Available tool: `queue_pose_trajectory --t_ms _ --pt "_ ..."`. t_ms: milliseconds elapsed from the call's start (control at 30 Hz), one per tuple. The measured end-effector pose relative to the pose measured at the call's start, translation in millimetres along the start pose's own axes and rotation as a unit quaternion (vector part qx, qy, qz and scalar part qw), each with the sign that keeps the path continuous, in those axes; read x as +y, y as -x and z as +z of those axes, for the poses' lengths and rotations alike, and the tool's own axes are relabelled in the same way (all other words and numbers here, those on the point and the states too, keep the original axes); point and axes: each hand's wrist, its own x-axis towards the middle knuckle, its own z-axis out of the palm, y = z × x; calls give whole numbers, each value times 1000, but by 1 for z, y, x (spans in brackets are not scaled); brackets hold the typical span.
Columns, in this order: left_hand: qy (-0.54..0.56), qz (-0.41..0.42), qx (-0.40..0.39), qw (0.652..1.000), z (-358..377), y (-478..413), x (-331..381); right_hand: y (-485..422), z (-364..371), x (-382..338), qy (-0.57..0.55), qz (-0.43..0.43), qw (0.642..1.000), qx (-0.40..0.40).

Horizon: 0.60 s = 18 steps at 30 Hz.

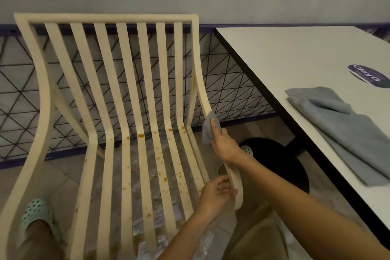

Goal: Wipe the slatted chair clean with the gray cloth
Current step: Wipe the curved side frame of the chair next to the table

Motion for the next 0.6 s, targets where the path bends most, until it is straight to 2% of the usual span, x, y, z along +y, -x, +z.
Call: queue_pose_trajectory --t_ms 600 --pt "4 24 5 1000 -3 1 -7 13 19 10 46 4 998 34"
